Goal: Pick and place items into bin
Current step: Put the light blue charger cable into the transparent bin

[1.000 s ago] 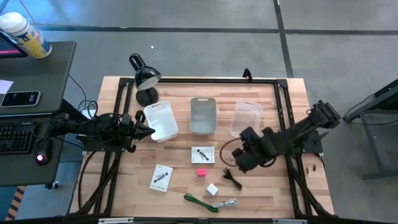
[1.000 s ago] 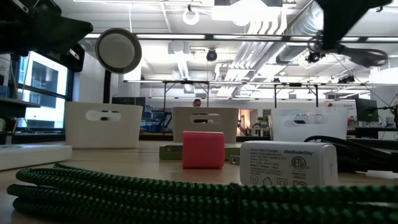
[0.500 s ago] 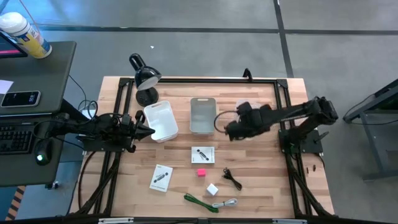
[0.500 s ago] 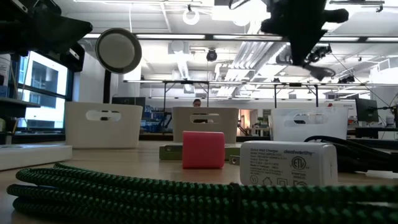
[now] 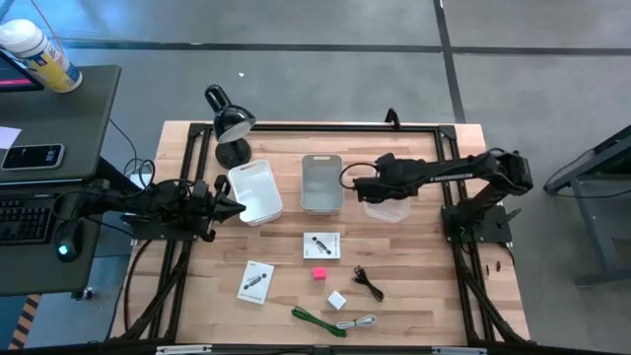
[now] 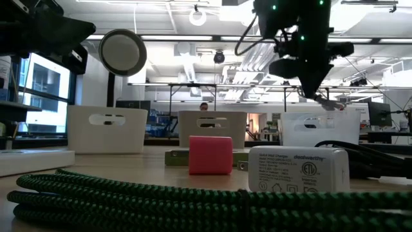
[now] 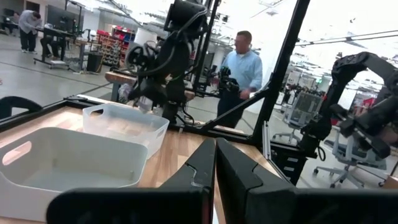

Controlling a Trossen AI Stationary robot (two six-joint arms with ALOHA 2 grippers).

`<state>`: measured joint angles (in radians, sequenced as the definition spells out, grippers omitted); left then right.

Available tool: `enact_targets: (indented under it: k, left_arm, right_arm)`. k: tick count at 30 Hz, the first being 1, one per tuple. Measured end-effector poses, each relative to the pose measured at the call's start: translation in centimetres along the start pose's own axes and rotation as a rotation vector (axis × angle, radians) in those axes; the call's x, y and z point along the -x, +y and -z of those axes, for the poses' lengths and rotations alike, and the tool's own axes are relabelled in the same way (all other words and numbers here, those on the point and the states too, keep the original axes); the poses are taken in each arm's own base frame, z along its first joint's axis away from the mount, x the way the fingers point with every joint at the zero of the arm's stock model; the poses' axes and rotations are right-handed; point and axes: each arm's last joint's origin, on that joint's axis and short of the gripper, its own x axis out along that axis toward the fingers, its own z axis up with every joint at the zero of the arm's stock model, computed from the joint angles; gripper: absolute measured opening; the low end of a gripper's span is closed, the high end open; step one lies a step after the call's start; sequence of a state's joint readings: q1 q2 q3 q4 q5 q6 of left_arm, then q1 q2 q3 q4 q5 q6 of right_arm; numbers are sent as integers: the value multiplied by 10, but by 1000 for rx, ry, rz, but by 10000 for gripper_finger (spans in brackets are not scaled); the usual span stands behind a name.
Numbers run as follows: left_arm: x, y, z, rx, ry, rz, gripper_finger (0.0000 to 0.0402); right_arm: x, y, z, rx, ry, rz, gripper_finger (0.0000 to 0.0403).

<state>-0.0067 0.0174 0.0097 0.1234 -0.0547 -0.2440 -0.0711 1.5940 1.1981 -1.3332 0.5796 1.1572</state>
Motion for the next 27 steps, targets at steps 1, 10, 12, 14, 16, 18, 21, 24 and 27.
enact_targets:
  k: [1, 10, 12, 14, 16, 18, 21, 24, 27]
  left_arm:
    - [0, 0, 0, 0, -1, -3, 3]
    - [0, 0, 0, -3, -2, -10, 3]
    - [0, 0, 0, -3, -3, -10, 3]
    - [0, 0, 0, -3, -2, -10, 3]
    - [0, 0, 0, -3, -3, -12, 3]
    - [0, 1, 0, -3, -4, -18, 3]
    - [0, 1, 0, -3, -5, -21, 3]
    - [0, 1, 0, -3, -6, -22, 3]
    - [0, 1, 0, -3, -6, -24, 3]
  right_arm:
    - [-3, 0, 0, 1, 11, -2, 21]
    - [-17, 1, -10, -31, 30, -47, 43]
    - [-19, 1, -12, -42, 47, -55, 38]
    - [-20, 0, -13, -50, 69, -59, 33]
    - [-21, -1, -14, -63, 81, -64, 31]
    - [-22, -1, -15, -78, 87, -67, 32]
    - [-23, 0, -17, -87, 100, -83, 46]
    - [-23, 0, -16, -81, 109, -90, 69]
    - [-23, 0, -16, -80, 109, -91, 92]
